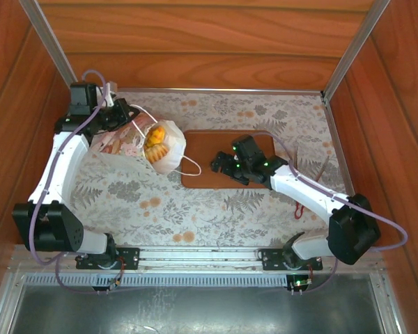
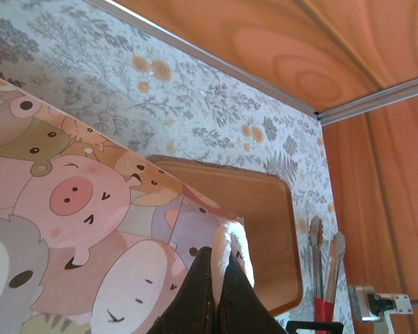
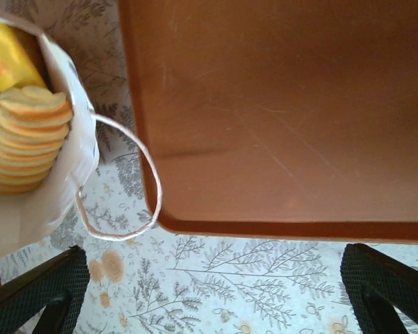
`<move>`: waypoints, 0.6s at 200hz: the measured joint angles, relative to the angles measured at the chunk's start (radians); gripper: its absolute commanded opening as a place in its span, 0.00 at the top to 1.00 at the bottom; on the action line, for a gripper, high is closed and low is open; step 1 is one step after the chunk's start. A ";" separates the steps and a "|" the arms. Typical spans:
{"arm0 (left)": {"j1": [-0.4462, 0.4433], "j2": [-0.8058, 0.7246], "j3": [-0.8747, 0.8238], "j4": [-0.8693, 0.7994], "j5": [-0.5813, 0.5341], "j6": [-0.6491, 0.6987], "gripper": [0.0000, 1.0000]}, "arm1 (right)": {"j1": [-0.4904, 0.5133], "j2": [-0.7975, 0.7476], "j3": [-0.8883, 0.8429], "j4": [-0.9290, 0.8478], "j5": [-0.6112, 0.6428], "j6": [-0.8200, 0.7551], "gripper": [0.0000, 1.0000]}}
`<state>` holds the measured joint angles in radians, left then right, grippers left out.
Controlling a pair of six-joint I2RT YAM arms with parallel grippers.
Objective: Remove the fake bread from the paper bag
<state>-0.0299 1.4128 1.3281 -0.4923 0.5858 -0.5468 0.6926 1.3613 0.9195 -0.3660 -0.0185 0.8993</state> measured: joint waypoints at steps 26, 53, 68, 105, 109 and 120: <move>-0.004 0.045 0.000 0.002 -0.015 -0.011 1.00 | -0.024 -0.011 0.000 -0.001 0.008 -0.002 0.00; -0.004 0.073 0.000 0.017 -0.031 -0.033 1.00 | -0.061 -0.042 -0.009 -0.005 0.011 -0.010 0.00; -0.004 0.080 0.000 0.035 -0.034 -0.040 1.00 | -0.092 -0.070 -0.021 -0.018 0.011 -0.014 0.00; -0.004 0.092 -0.011 0.061 -0.033 -0.048 1.00 | -0.198 -0.173 -0.058 -0.084 0.034 -0.056 0.00; -0.004 0.091 -0.015 0.063 -0.033 -0.048 1.00 | -0.210 -0.185 -0.059 -0.096 0.043 -0.063 0.00; -0.004 0.091 -0.029 0.068 -0.031 -0.051 1.00 | -0.240 -0.221 -0.061 -0.128 0.068 -0.084 0.00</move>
<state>-0.0341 1.5036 1.2995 -0.4248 0.5549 -0.5983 0.4522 1.1400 0.8585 -0.4938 0.0498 0.8150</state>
